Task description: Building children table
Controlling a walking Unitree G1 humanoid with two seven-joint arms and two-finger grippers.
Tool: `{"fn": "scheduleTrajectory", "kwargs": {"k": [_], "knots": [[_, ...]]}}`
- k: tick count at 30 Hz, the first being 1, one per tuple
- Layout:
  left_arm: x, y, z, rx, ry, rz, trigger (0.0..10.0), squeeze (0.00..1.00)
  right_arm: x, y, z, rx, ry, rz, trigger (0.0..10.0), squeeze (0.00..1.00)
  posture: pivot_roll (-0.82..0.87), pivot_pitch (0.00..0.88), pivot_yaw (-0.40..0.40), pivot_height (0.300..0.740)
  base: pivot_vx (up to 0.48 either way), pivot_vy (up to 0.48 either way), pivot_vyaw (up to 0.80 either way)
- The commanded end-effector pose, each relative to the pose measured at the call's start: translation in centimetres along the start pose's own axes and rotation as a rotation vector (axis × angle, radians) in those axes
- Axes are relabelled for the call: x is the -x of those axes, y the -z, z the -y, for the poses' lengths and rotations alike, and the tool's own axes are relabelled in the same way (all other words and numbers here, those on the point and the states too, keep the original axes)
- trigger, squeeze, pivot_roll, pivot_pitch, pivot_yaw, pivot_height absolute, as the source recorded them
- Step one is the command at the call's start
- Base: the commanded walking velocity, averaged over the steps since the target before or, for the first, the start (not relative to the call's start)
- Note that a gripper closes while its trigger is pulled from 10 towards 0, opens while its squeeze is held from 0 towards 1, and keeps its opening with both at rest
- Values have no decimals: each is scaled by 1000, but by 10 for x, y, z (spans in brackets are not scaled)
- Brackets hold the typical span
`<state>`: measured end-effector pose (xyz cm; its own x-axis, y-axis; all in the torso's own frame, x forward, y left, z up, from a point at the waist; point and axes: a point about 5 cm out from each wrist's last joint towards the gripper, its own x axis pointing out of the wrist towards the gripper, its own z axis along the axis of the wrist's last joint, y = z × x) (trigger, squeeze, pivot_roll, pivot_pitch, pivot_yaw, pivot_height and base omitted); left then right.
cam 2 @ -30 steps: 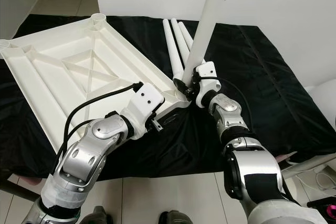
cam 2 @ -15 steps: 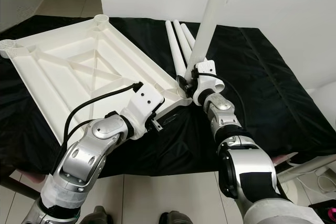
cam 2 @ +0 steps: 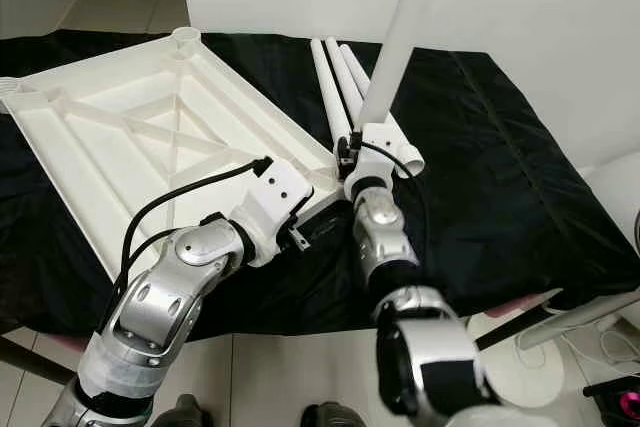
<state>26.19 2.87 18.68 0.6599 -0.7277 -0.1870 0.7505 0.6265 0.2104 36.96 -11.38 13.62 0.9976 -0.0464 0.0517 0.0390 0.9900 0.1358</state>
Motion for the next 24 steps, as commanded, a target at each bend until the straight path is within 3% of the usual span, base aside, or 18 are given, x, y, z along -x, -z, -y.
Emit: {"fn": "scheduleTrajectory", "kwargs": {"k": [1,9,24], "knots": [[0,1,-1,6,-58,2,10000,0,12,28,4,-17,54,-120,10000,0,43,40,-80,740,0,0,0],[0,1,-1,6,-59,4,10000,0,16,24,0,-61,116,-104,10000,0,34,31,-78,740,0,0,0],[-2,0,-1,2,-51,9,10000,0,4,10,13,-3,111,-121,10000,0,33,19,-76,740,0,0,0]]}}
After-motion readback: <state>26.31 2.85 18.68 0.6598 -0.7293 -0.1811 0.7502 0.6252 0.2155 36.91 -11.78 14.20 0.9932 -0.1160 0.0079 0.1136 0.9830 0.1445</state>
